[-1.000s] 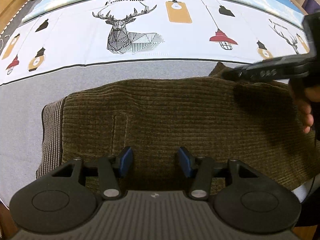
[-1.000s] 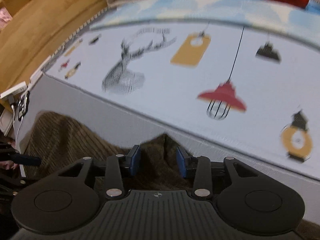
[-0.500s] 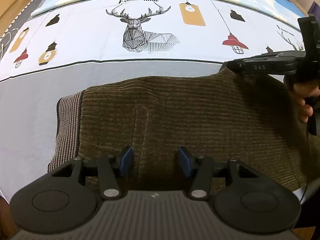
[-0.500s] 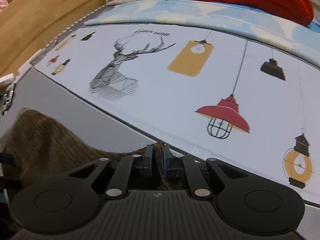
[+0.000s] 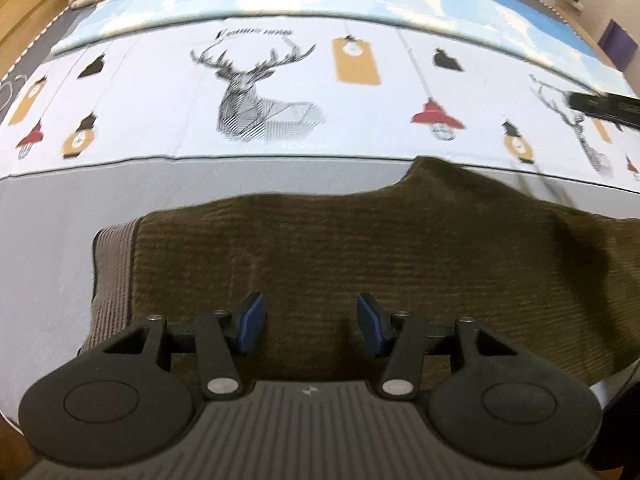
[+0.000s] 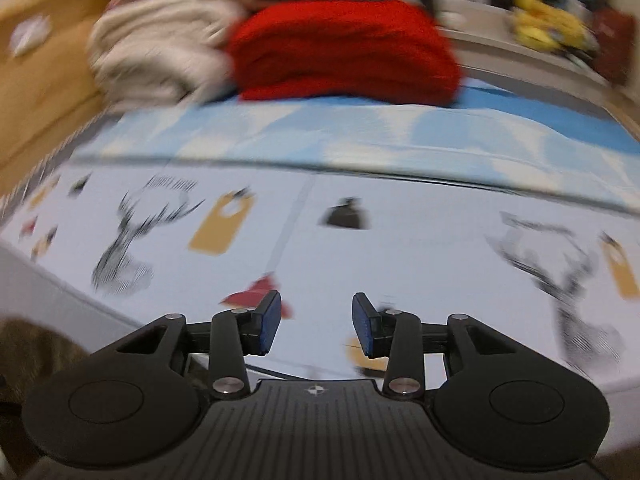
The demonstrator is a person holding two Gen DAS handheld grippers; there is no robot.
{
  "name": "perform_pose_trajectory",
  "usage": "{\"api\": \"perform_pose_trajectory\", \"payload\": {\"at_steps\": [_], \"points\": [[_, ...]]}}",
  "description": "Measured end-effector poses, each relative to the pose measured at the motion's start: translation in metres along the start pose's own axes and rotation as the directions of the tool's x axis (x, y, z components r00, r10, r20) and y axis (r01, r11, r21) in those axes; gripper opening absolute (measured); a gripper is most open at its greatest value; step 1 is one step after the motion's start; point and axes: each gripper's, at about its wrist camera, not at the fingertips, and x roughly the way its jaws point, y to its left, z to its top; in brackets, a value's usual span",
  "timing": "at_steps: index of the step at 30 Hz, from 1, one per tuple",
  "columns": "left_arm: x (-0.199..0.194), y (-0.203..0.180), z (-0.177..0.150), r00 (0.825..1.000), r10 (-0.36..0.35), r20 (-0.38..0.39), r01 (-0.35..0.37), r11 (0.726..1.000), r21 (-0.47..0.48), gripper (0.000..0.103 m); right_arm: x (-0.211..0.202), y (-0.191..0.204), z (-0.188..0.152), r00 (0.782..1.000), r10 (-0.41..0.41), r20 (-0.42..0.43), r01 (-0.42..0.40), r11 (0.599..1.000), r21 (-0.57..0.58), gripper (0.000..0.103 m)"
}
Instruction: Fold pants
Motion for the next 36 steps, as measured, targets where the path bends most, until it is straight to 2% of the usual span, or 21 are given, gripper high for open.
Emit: {"api": "perform_pose_trajectory", "payload": {"at_steps": [2, 6, 11, 15, 19, 23, 25, 28, 32, 36], "points": [[-0.004, -0.008, 0.002, 1.0, -0.011, 0.016, 0.011, 1.0, 0.004, 0.056, -0.028, -0.034, -0.002, 0.999, -0.03, 0.009, 0.03, 0.996, 0.078, 0.042], [-0.011, -0.024, 0.005, 0.999, -0.034, 0.04, 0.033, 0.999, 0.015, 0.056, -0.085, -0.094, -0.017, 0.994, -0.11, 0.03, 0.104, 0.982, 0.159, 0.042], [-0.017, -0.044, 0.007, 0.997, -0.057, 0.061, 0.054, 0.997, 0.054, 0.056, -0.152, -0.168, -0.067, 0.971, -0.237, 0.026, 0.223, 0.941, 0.256, 0.046], [-0.017, -0.061, 0.007, 0.997, -0.056, 0.061, 0.051, 0.995, 0.085, 0.057, -0.19, -0.229, -0.12, 0.942, -0.335, -0.023, 0.318, 0.87, 0.376, 0.046], [-0.016, -0.077, 0.006, 0.997, -0.057, 0.059, 0.049, 0.991, 0.124, 0.057, -0.222, -0.275, -0.171, 0.902, -0.43, -0.041, 0.401, 0.797, 0.452, 0.046], [-0.014, -0.092, 0.008, 0.997, -0.051, 0.059, 0.041, 0.988, 0.151, 0.057, -0.248, -0.308, -0.217, 0.871, -0.49, -0.023, 0.423, 0.727, 0.541, 0.045], [-0.012, -0.099, 0.009, 0.997, -0.045, 0.057, 0.035, 0.986, 0.161, 0.058, -0.257, -0.32, -0.235, 0.868, -0.497, -0.014, 0.409, 0.698, 0.589, 0.045], [-0.01, -0.107, 0.01, 0.998, -0.04, 0.051, 0.031, 0.985, 0.17, 0.058, -0.262, -0.335, -0.252, 0.871, -0.492, -0.011, 0.382, 0.663, 0.644, 0.045], [-0.004, -0.116, 0.013, 0.999, -0.027, 0.043, 0.019, 0.983, 0.184, 0.058, -0.26, -0.341, -0.263, 0.874, -0.486, -0.007, 0.362, 0.641, 0.677, 0.045], [-0.001, -0.122, 0.013, 0.999, -0.021, 0.036, 0.014, 0.982, 0.189, 0.058, -0.257, -0.34, -0.27, 0.891, -0.455, -0.001, 0.315, 0.616, 0.722, 0.046]]}}
